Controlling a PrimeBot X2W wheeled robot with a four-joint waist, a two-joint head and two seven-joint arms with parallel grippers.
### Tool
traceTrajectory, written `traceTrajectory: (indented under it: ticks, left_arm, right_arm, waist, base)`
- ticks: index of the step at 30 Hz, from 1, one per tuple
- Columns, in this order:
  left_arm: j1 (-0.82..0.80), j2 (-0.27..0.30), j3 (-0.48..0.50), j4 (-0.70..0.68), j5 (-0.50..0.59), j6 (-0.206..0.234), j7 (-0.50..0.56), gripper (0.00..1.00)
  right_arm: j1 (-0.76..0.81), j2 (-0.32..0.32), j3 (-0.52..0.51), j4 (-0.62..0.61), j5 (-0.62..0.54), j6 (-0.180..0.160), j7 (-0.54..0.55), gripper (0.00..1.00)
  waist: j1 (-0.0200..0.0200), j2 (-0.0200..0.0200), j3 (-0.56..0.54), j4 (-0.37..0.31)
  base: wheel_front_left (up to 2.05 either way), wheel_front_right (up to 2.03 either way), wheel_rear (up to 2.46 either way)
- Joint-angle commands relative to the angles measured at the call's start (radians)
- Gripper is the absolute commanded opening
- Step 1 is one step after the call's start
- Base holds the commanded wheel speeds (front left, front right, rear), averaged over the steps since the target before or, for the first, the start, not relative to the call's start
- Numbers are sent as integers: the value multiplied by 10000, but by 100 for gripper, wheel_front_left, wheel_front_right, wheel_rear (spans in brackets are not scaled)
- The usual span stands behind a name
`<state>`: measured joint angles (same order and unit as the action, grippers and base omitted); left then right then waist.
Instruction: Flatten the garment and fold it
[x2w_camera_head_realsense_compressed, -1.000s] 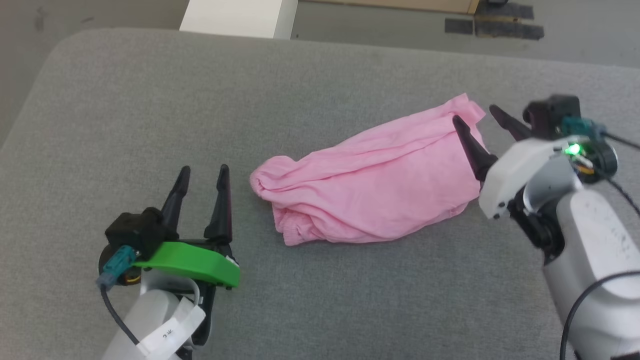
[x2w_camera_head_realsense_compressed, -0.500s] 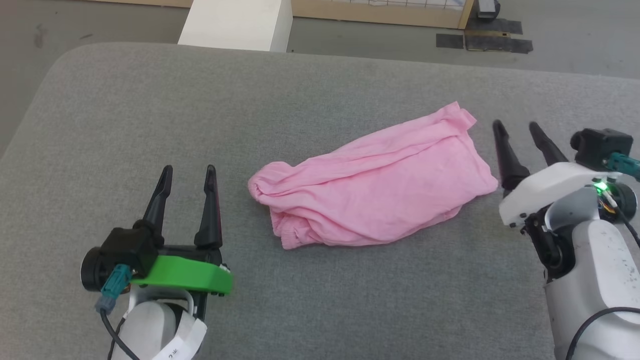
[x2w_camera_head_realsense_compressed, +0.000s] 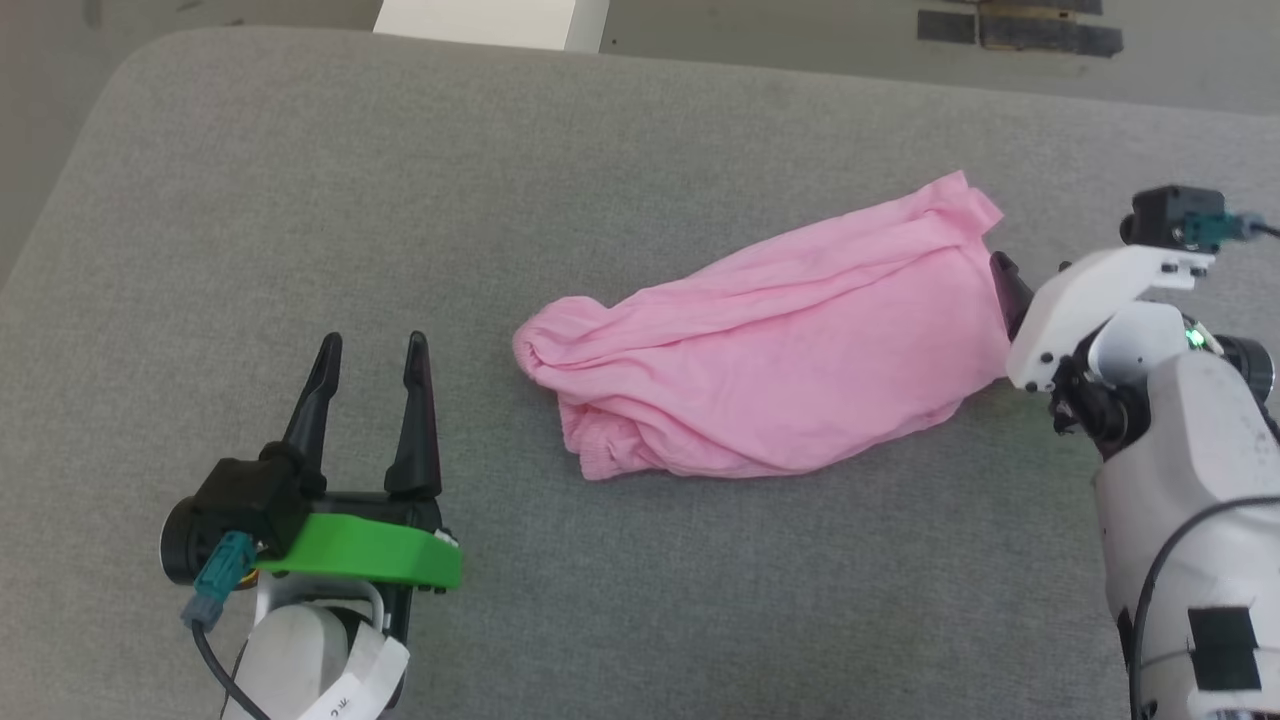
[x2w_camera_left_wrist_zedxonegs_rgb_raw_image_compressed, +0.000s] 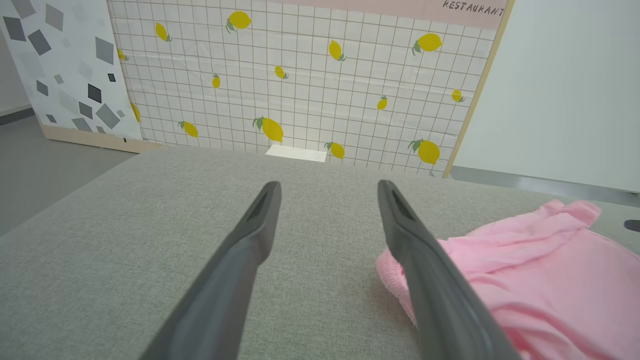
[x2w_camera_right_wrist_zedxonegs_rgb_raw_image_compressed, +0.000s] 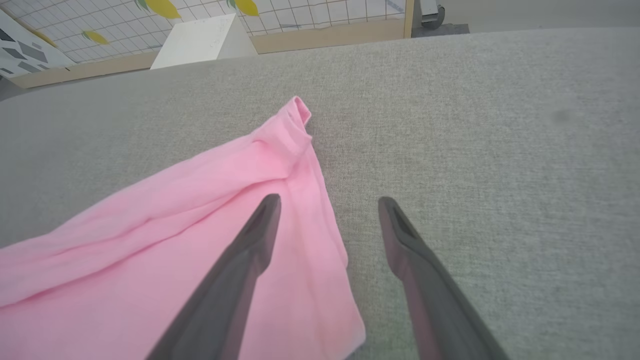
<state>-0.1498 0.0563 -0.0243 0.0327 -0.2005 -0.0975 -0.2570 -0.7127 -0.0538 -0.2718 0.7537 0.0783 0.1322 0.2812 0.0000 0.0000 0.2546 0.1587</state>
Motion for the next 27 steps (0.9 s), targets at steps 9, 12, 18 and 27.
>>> traceTrajectory:
  ticks: [9, 12, 18, 27]
  left_arm:
    - [-411, -58, -326, -68, -253, 32, -47, 100]
    - [-484, -59, -391, -96, -292, 81, -47, 100]
    - [-458, -59, -394, -54, -308, 117, -47, 100]
    - [-389, -60, -332, -1, -209, 107, -47, 100]
  right_arm:
    - [-1477, -34, -525, 1138, -1617, -15, 2029, 100]
    - [-1649, -34, -637, 1298, -1827, -15, 2530, 100]
    - [-1739, 3, -393, 1854, -1651, -15, 4076, 50]
    - [-1459, 29, 262, 1290, -433, -15, 4547, 0]
  waist:
    - [0, 0, 859, 427]
    - [0, 0, 956, 500]
    - [0, 0, 932, 518]
    - [0, 0, 706, 345]
  base:
    - [0, 0, 0]
    - [0, 0, 0]
    - [0, 0, 0]
    - [0, 0, 0]
